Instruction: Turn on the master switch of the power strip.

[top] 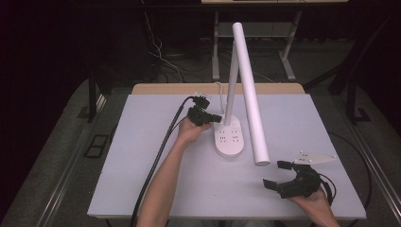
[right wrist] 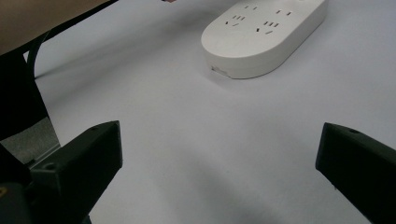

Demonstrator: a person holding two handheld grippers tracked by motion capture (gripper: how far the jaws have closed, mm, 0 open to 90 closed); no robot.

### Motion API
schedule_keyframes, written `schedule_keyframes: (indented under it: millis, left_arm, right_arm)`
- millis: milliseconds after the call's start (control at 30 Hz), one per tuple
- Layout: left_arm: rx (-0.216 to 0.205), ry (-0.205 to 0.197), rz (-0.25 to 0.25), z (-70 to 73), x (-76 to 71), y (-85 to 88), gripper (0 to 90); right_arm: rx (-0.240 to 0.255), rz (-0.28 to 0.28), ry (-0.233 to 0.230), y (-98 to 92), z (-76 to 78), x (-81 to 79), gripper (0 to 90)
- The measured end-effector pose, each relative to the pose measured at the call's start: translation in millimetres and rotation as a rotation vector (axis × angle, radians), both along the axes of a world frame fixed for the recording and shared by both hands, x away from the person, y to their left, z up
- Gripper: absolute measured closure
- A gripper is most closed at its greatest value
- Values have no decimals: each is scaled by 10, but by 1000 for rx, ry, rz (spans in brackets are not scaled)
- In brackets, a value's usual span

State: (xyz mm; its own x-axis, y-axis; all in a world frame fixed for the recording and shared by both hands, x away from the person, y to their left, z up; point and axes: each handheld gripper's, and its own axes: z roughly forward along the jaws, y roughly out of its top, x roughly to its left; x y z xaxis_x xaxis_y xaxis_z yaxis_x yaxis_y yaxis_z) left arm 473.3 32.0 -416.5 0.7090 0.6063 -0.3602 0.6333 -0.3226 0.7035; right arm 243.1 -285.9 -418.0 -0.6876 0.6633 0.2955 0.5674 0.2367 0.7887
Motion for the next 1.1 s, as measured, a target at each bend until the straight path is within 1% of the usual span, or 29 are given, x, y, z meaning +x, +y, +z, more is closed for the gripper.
schedule_keyframes:
  millis: [67,233,267,300,333,367,400,433,500,567,600,667,733,800,867,1000,1100]
  left_arm:
    - [9,0,2,-12,0,-11,897]
    - [13,0,15,-34,7,-25,897]
    - [17,-9,18,-43,10,-26,897]
    - [31,-11,17,-44,10,-22,897]
    - [41,-6,16,-46,11,-20,897]
    - [49,-15,13,-58,11,-20,897]
    - [55,-11,12,-65,6,-23,897]
    - [56,-6,9,-79,0,-30,897]
    - [50,-12,9,-86,-4,-37,897]
    - [53,-20,10,-86,-10,-55,898]
    - [62,-24,8,-82,-12,-60,898]
    - [57,-19,15,-83,-15,-70,898]
    - [75,-24,10,-71,-21,-78,899]
    - [82,-29,9,-69,-23,-79,899]
    - [84,-23,16,-65,-25,-75,899]
    - [88,-28,20,-65,-32,-77,899]
    - [85,-21,22,-67,-30,-75,899]
  right_arm:
    - [-1,1,1,2,0,1,1]
    - [-2,1,1,3,-3,5,1]
    - [-1,1,1,2,-2,5,1]
    - [-1,1,1,2,-2,5,1]
    - [-2,2,1,2,-3,4,1]
    - [-2,2,1,2,-3,4,1]
    - [-2,2,1,2,-3,4,1]
    - [-3,3,-1,2,-5,6,1]
    - [-4,2,0,3,-5,7,1]
    - [-5,2,-1,3,-5,7,1]
    - [-5,3,-1,3,-5,6,1]
    - [-1,1,2,2,-2,4,1]
    - [-2,1,1,0,-4,5,1]
    - [-3,1,1,1,-4,6,1]
    - [-5,2,0,4,-5,5,1]
    - [-4,1,0,3,-2,3,1]
    - [-2,-1,1,1,-1,5,1]
